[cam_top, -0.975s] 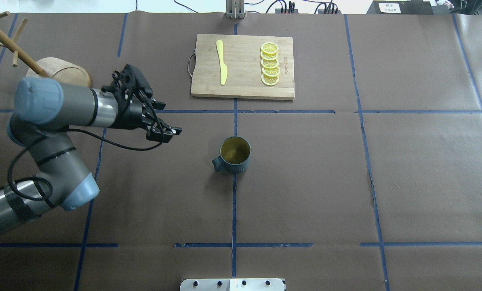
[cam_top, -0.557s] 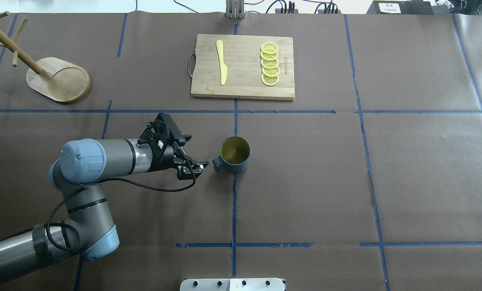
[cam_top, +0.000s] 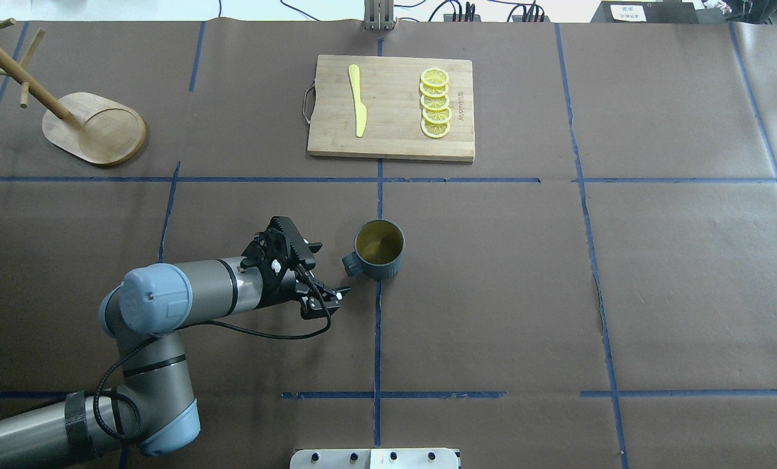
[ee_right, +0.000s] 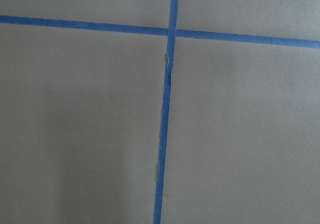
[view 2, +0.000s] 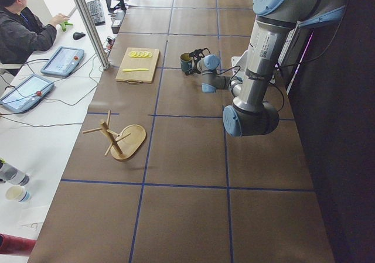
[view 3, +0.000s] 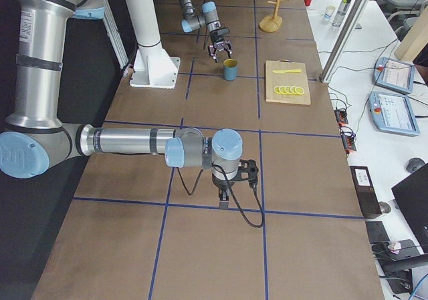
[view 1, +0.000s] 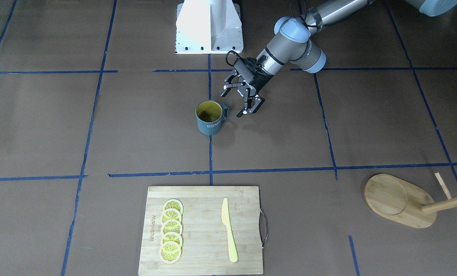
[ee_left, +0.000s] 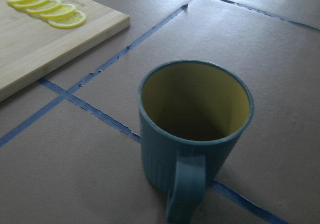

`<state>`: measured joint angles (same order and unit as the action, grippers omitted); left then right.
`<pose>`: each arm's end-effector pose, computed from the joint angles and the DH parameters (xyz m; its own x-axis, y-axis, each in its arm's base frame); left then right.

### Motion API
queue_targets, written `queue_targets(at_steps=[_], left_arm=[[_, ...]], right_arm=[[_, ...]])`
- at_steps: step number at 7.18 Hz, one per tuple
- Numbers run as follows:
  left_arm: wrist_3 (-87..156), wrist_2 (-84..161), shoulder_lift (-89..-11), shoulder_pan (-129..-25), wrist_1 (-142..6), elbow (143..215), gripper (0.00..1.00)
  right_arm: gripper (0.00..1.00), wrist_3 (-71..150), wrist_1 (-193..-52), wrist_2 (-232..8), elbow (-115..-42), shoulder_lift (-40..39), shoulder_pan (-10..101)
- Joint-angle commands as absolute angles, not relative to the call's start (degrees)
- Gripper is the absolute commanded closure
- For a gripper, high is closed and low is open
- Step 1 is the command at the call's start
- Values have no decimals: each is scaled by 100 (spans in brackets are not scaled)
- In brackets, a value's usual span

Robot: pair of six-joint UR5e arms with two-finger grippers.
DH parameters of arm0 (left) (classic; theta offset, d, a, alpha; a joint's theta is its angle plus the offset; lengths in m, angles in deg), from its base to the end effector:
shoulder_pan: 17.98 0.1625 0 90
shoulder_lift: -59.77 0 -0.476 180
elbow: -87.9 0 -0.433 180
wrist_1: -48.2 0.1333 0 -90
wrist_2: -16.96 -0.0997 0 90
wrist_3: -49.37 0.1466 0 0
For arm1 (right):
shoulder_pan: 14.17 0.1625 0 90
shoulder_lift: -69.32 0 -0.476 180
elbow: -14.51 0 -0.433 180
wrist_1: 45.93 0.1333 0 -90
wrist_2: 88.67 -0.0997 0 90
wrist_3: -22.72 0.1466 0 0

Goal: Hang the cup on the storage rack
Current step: 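Close the left gripper on the teal mug's side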

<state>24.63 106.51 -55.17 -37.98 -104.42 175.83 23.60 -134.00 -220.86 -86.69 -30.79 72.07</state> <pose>0.6622 -0.3841 0.3380 0.3482 0.8397 -0.4166 0.0791 0.4166 0.9057 0.0050 -0.4560 0.7261 0.7379 -0.0686 0.6714 0.0542 0.9976 0.0424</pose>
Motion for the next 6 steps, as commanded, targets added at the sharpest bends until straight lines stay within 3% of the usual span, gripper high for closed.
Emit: queue_targets(at_steps=[1, 4, 5, 6], left_arm=[[2459, 10322, -5799, -3767, -10438, 17370, 1], [2477, 10072, -6011, -3696, -10438, 17018, 5], [2468, 10081, -6029, -3696, -10447, 16999, 16], [2450, 10081, -6055, -3688, -10447, 16999, 39]], right_arm=[[0, 2352, -13399, -22086, -8674, -3079, 7205], [0, 2352, -13399, -22086, -8665, -3079, 7205], [0, 2352, -13399, -22086, -8665, -3079, 7205], [0, 2343, -13399, -22077, -8656, -3070, 7205]])
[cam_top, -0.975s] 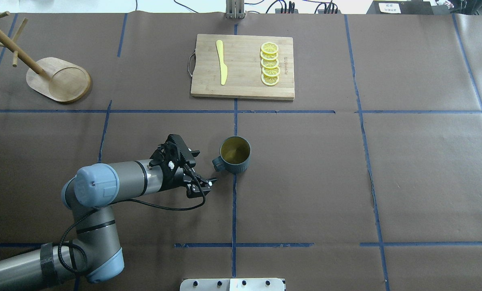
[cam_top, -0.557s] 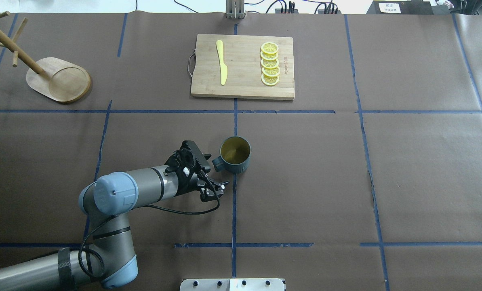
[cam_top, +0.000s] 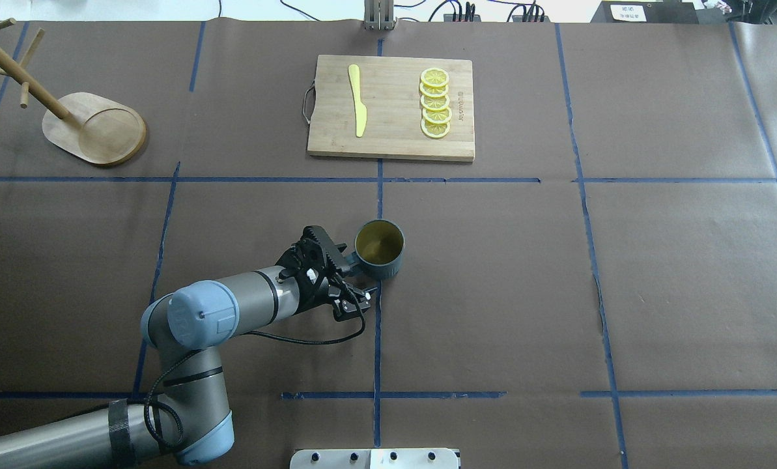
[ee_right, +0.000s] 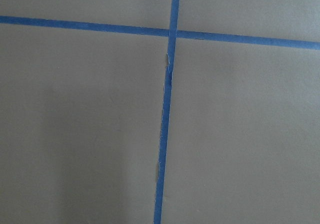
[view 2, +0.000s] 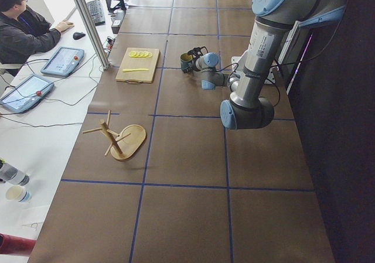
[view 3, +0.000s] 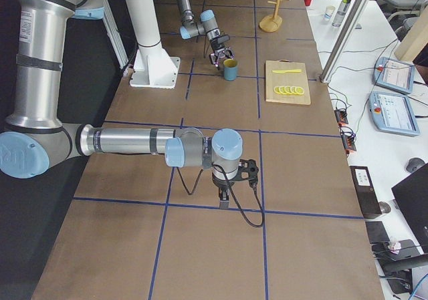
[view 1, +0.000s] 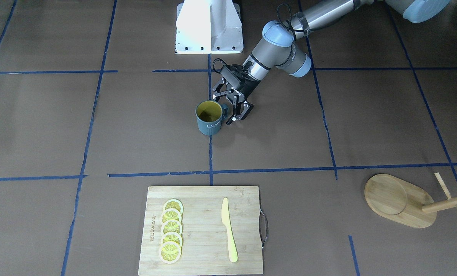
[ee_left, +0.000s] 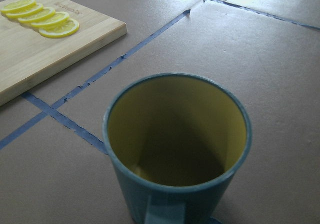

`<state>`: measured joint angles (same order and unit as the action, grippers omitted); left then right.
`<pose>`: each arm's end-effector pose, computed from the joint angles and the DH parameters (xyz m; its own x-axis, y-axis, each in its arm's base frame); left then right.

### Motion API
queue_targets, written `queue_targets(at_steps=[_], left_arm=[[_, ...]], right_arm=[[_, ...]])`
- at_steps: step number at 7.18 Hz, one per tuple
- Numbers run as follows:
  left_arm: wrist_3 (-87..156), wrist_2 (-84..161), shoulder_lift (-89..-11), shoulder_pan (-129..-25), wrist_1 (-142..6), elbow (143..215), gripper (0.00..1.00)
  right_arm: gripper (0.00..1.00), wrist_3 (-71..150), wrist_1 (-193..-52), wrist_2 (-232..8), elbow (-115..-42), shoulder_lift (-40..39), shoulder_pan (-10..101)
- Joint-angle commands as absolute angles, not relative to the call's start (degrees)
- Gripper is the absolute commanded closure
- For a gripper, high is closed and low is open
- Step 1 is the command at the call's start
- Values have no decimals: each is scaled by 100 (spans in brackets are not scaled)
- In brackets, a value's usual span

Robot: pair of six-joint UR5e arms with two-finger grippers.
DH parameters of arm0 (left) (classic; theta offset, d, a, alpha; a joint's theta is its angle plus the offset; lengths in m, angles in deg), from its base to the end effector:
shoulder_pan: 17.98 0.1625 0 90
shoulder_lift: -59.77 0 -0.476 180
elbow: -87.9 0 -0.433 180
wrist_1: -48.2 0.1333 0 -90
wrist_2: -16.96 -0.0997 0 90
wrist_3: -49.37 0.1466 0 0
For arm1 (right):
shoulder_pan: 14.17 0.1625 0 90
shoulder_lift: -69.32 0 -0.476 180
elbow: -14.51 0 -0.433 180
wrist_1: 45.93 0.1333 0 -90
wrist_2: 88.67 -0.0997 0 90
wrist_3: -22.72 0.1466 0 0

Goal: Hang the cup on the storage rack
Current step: 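Close the left gripper on the teal mug's side, then lift the mug with the left gripper toward the wooden rack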

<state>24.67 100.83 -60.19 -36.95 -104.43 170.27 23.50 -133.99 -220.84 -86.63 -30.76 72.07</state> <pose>0.7008 -0.3984 0.3239 0.4198 0.8109 -0.4077 0.1016 0.4044 0.9089 0.0050 -0.4562 0.7264 0.7381 -0.0701 0.6711 0.0554 0.9975 0.0432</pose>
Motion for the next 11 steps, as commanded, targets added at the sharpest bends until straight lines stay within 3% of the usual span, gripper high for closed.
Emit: queue_targets(at_steps=[1, 2, 3, 8, 11], left_arm=[[2415, 10081, -6055, -3688, -10455, 17017, 64], [2398, 10081, -6081, -3688, -10456, 17034, 91], [2389, 10090, -6081, -3688, -10456, 17052, 99], [255, 10125, -6011, -3976, -10869, 17473, 100], [-2007, 11935, -5968, -5377, -10808, 17579, 100]], right_arm=[[0, 2343, -13399, -22077, -8656, -3070, 7205], [0, 2343, -13399, -22077, -8665, -3070, 7205], [0, 2351, -13399, -22077, -8665, -3070, 7205], [0, 2343, -13391, -22077, -8656, -3035, 7205], [0, 2351, -13391, -22068, -8665, -3044, 7214]])
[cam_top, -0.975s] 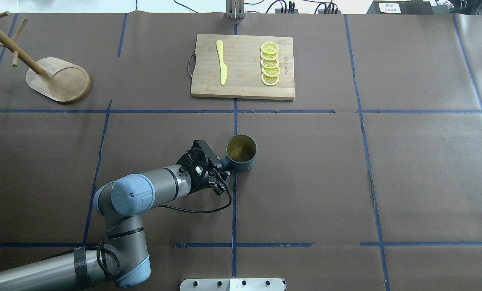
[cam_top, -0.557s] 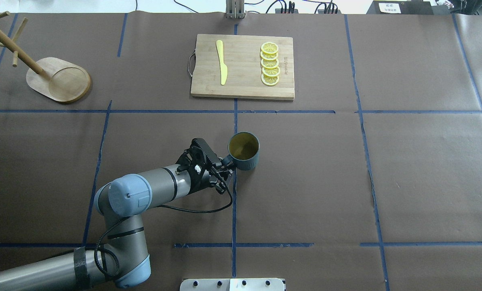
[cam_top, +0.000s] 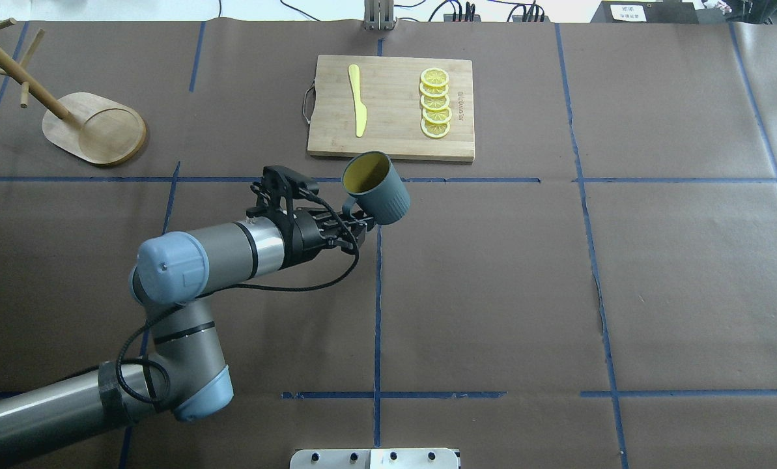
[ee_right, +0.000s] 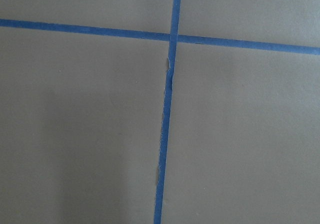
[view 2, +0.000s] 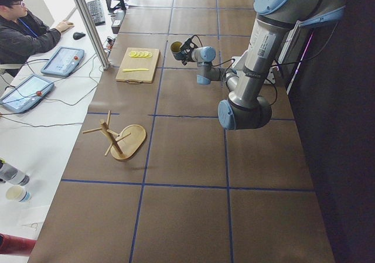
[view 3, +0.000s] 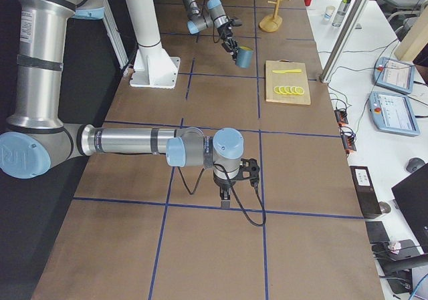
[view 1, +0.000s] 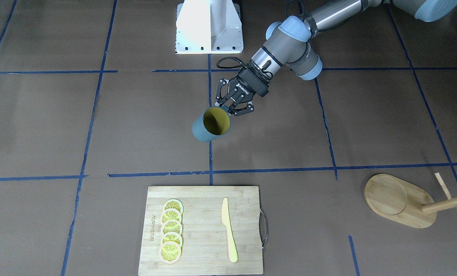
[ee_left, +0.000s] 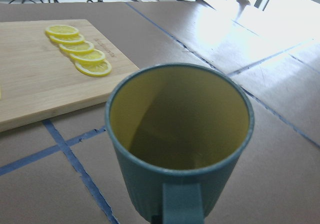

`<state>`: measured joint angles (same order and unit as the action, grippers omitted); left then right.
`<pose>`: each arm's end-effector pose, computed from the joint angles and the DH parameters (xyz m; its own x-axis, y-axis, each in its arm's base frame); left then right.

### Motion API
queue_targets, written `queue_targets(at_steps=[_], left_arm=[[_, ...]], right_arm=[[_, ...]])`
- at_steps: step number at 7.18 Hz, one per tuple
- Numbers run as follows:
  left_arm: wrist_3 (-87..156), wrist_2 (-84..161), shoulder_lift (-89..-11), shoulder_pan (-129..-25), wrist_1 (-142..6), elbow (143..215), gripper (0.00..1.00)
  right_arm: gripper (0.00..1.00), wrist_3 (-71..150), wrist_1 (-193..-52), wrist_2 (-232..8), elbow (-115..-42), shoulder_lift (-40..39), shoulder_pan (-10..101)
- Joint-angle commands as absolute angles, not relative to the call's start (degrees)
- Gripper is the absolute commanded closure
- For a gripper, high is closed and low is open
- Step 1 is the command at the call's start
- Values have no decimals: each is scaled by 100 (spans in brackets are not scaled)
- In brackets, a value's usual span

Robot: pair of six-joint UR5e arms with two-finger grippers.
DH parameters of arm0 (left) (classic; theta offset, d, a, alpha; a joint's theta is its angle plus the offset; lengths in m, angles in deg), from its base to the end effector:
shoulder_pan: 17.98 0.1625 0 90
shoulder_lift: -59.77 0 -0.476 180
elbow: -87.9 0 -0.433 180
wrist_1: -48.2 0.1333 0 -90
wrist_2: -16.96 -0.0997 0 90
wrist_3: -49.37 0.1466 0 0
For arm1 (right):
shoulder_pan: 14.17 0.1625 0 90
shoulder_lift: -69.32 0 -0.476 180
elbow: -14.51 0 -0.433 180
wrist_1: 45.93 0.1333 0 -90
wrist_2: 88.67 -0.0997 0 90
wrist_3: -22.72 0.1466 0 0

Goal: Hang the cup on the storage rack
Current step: 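Lift the mug with the left gripper toward the wooden rack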

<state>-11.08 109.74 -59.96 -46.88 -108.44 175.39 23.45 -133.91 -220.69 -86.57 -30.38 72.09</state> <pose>0.6048 -0.4780 0.2685 0.1659 0.4711 -0.8663 0.4121 0.7650 0.4949 0.0052 -0.4600 0.7241 0.7395 -0.0754 0.6689 0.0557 0.9972 0.0508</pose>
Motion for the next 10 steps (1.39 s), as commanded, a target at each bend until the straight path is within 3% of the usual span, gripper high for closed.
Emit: queue_targets(at_steps=[1, 3, 5, 8, 10], left_arm=[[-2606, 12623, -5837, -5932, -10746, 17579, 100], [-3705, 14222, -5826, -7180, -10246, 17562, 100], [-5241, 14598, -5853, -7754, -10454, 17562, 100], [-7458, 14564, -5774, -7959, -11436, 17509, 100], [-6985, 14528, -5222, -7959, -12813, 17065, 100]], right_arm=[[0, 2360, -13399, -22068, -8665, -3044, 7205], [0, 2360, -13391, -22068, -8683, -3018, 7205], [0, 2352, -13391, -22068, -8683, -3009, 7205], [0, 2352, -13382, -22068, -8683, -3009, 7205], [0, 2352, -13382, -22060, -8718, -3009, 7205]])
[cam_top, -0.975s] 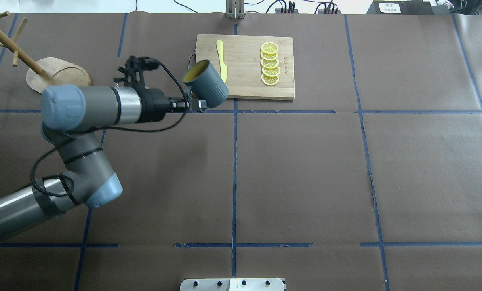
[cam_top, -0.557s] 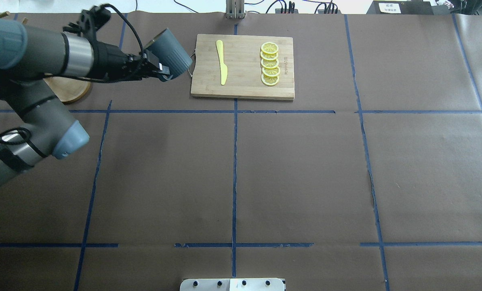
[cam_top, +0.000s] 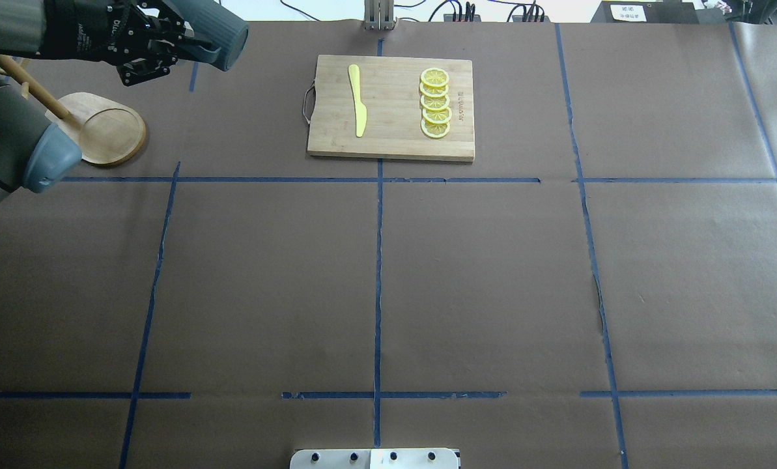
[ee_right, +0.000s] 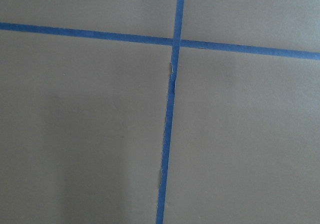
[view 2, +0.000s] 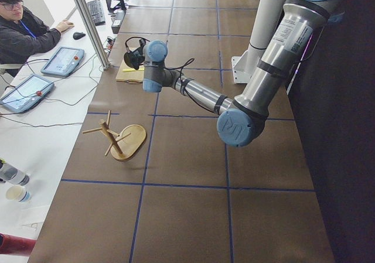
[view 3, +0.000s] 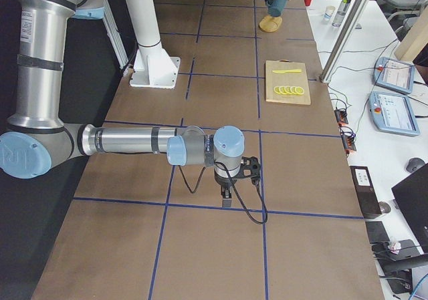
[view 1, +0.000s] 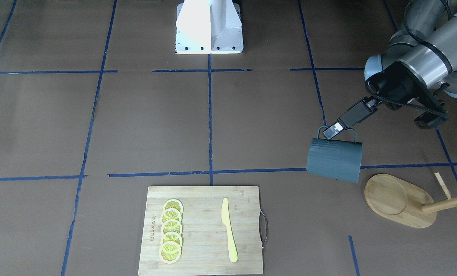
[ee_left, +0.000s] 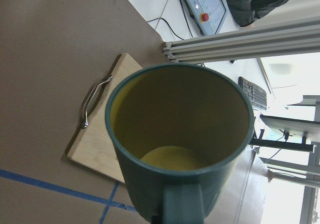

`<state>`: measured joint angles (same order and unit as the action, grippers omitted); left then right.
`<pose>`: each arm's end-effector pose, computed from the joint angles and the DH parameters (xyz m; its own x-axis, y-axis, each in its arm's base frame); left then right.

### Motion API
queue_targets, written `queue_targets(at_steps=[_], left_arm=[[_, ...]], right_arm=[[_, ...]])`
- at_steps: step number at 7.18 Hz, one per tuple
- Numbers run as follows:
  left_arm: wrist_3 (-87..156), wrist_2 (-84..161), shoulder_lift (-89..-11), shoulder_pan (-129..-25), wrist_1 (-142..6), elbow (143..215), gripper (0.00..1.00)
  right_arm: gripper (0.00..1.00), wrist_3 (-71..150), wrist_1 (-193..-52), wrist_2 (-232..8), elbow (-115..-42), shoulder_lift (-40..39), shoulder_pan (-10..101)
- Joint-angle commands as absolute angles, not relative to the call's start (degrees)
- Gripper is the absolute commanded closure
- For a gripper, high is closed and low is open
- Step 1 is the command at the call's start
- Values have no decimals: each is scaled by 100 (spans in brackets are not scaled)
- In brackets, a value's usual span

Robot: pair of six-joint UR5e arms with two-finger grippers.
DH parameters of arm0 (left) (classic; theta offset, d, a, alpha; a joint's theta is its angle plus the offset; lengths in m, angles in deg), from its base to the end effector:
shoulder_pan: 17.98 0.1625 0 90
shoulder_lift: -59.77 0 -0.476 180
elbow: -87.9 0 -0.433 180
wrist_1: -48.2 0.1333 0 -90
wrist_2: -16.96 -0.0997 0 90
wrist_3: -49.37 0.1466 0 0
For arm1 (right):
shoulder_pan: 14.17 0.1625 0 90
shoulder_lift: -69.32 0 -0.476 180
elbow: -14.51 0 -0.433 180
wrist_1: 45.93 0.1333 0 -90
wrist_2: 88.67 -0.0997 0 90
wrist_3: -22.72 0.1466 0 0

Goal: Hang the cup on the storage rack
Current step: 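Raise and tilt the mug with the left gripper beside a rack peg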

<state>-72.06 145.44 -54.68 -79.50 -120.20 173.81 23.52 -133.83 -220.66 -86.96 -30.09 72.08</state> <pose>0.2974 -0.6364 0.3292 -0.2679 -0.3623 -0.8927 0.2990 0.8496 -0.4345 0.0049 -0.4636 0.7180 0.7393 -0.0831 0.6682 0.0549 0.9965 0.0632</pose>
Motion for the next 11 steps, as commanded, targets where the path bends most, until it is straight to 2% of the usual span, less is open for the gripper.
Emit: queue_targets(at_steps=[1, 3, 7, 9, 11], left_arm=[[-6963, 14450, -5185, -8020, -13089, 16843, 100], [-8229, 14135, -5167, -8222, -13659, 16641, 100], [-10123, 13764, -5167, -8696, -14919, 15498, 100], [-10364, 13755, -5167, -8855, -15078, 15287, 100], [-10364, 13755, -5159, -8899, -15638, 14769, 100]], right_arm=[[0, 2352, -13338, -22059, -8761, -3009, 7214], [0, 2352, -13338, -22051, -8806, -3000, 7214], [0, 2352, -13338, -22033, -8946, -2991, 7223], [0, 2352, -13338, -22016, -9016, -2991, 7232], [0, 2343, -13338, -22016, -9052, -2991, 7258]])
